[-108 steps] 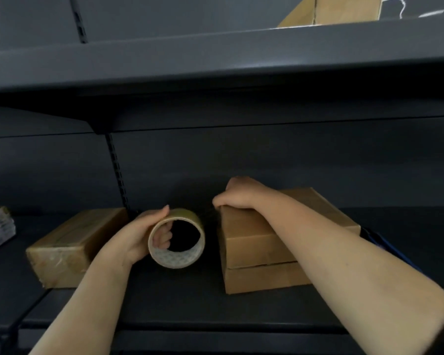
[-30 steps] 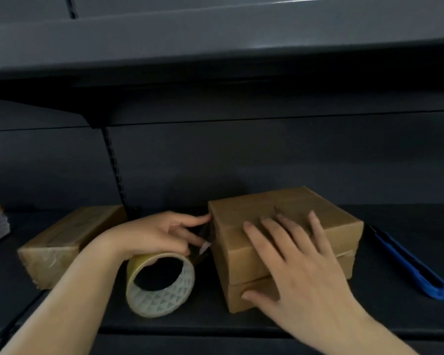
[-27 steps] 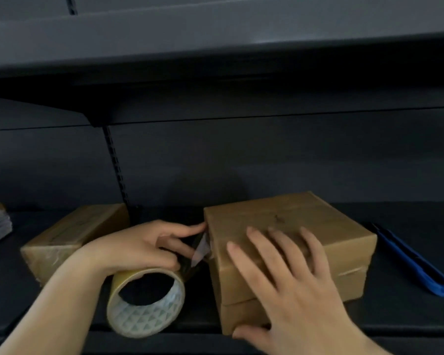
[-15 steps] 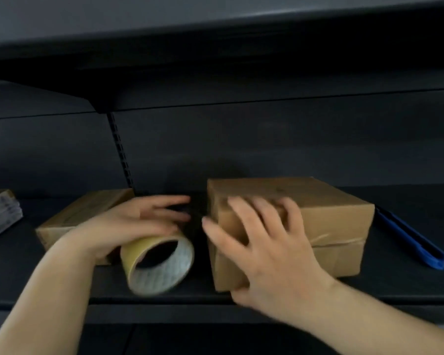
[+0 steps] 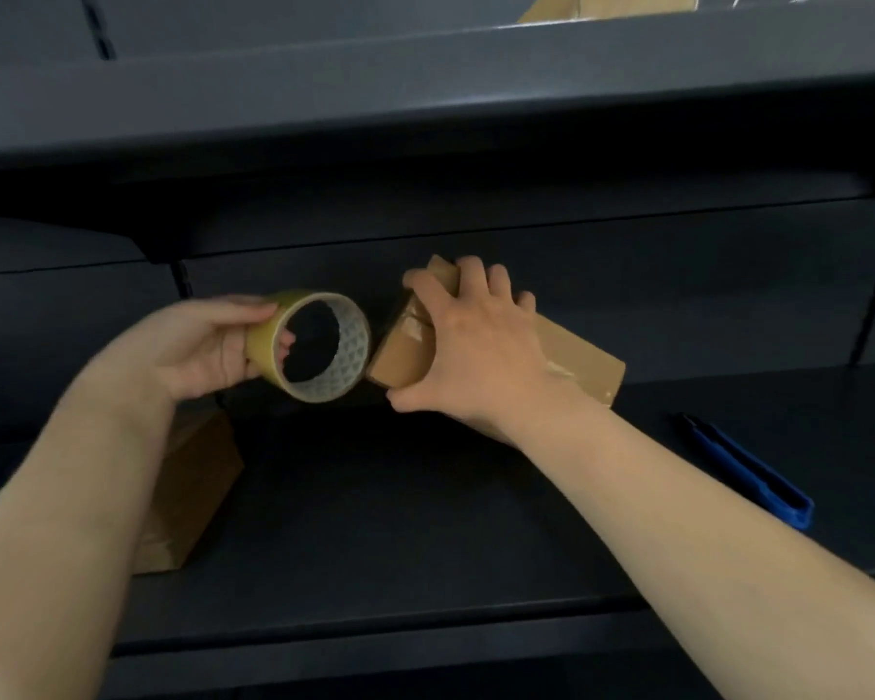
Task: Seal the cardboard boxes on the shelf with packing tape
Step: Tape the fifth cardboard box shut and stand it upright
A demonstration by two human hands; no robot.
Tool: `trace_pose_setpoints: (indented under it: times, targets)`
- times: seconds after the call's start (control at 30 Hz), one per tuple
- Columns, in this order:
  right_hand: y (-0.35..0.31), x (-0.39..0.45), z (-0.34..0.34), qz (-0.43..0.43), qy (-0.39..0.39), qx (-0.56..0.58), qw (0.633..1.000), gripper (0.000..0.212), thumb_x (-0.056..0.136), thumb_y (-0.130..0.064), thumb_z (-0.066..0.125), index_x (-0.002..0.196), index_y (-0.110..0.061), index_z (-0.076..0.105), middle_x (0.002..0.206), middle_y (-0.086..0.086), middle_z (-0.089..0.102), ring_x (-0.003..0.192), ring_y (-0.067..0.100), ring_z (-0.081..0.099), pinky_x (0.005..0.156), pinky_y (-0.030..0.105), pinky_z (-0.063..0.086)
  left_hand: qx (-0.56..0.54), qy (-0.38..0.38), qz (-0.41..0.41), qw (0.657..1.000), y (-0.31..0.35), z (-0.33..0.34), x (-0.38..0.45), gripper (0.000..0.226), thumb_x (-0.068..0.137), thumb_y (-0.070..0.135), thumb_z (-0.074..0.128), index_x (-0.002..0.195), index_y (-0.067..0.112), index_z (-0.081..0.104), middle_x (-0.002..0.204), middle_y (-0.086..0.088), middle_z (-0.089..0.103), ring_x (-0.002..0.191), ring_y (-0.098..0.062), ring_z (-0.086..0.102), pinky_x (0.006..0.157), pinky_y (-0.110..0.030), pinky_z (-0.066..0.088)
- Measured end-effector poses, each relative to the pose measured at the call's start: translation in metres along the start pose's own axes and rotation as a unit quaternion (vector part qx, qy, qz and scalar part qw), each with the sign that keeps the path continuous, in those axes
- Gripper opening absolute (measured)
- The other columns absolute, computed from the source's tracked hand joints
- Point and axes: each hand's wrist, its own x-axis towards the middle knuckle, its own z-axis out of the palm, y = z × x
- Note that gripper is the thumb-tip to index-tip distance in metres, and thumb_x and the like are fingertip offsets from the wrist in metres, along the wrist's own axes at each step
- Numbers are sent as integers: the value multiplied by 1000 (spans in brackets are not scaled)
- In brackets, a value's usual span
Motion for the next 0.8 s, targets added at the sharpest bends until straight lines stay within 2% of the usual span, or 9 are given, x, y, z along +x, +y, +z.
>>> trace_pose_setpoints:
  times: [0.07,0.13,0.2,0.33,0.4,0.5,0.63,0.7,0.8]
  targets:
    - [4,7,3,22,2,14,1000,105,47,-69,69,136,-36,24,139,12,27,122,36,28,96,55,30,-19,48,-14,999,12,11,9,21,64,30,75,53,13,72,48,0,63,43,-7,61,47,-19,53]
    - [9,11,4,37,9,26,999,105,46,-70,67,135,-37,24,138,12,28,122,37,29,95,56,32,-36,98,-24,994,19,15,20,42,85,25,54,48,14,71,44,3,61,38,-5,57,43,-16,50]
    - [19,13,3,64,21,61,996,104,44,-72,66,133,-37,26,137,11,31,122,37,31,94,56,35,-21,122,-29,992,25,21,26,51,93,27,46,49,14,69,37,4,55,32,-4,51,38,-13,45]
    - [46,13,8,189,8,266,945,95,47,-71,68,128,-37,32,132,5,33,121,33,37,93,49,43,83,137,-62,985,18,38,27,32,79,42,59,63,14,59,35,4,45,29,-7,42,34,-14,39]
    - [52,4,16,205,8,302,931,92,48,-68,70,125,-37,32,125,2,32,119,31,39,91,46,45,37,116,-50,991,10,43,24,29,69,42,62,66,13,61,39,3,49,34,-9,47,37,-17,43]
    - [56,-3,23,220,44,340,913,89,45,-68,71,120,-39,33,113,-5,29,118,28,39,90,43,45,-73,64,-6,995,2,46,18,23,71,30,57,68,11,71,44,0,55,38,-11,51,41,-19,47]
    - [56,-2,25,224,57,360,904,90,44,-65,73,120,-39,33,112,-7,30,117,24,38,88,42,46,-56,70,27,996,-2,50,11,19,69,23,61,59,15,74,46,-1,59,40,-10,57,42,-20,49]
    - [58,-2,26,234,59,373,896,91,42,-65,73,119,-39,33,112,-7,31,115,23,39,86,41,45,-4,107,-5,994,-14,58,9,15,67,25,65,65,13,74,45,-2,60,39,-10,58,40,-19,48]
    - [67,2,27,258,54,409,874,86,41,-62,73,113,-44,32,111,-7,32,115,22,40,84,39,44,69,144,-112,981,-49,75,11,28,65,37,69,76,11,66,42,-1,59,37,-10,57,39,-21,46]
